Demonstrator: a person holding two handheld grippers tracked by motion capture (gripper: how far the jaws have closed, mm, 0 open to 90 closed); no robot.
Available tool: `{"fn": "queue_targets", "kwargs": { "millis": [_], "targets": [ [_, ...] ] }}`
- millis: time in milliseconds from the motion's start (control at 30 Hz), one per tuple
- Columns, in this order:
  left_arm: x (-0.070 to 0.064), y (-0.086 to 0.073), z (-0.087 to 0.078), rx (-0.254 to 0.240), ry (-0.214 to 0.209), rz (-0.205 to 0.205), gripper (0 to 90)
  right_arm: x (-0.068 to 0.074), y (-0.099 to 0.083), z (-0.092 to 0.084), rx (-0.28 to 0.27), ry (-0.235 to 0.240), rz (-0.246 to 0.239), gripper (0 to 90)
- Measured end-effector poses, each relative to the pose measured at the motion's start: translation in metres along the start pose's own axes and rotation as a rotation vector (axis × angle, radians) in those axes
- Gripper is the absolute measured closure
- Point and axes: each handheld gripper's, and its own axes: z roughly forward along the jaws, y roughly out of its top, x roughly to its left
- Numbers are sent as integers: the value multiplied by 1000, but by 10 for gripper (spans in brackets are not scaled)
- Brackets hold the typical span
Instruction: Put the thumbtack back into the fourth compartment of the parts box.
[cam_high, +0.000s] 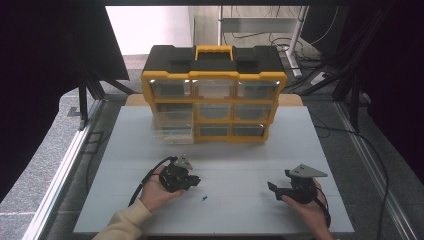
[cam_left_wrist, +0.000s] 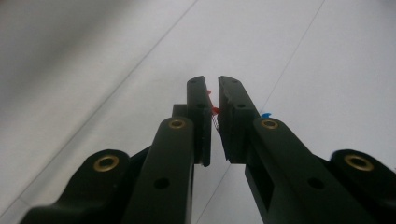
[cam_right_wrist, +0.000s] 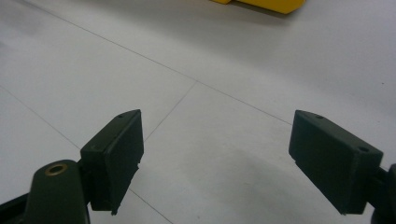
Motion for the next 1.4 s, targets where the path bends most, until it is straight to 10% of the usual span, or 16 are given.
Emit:
{"fn": "queue_targets", "kwargs": {
  "millis": [500,1400],
  "targets": [
    [4,1,-30,-176,23,-12,833,-1,0,0,-6,4,7,182],
    [5,8,-70,-313,7,-22,832,-1,0,-1,-13,-2,7,182]
  ]
}}
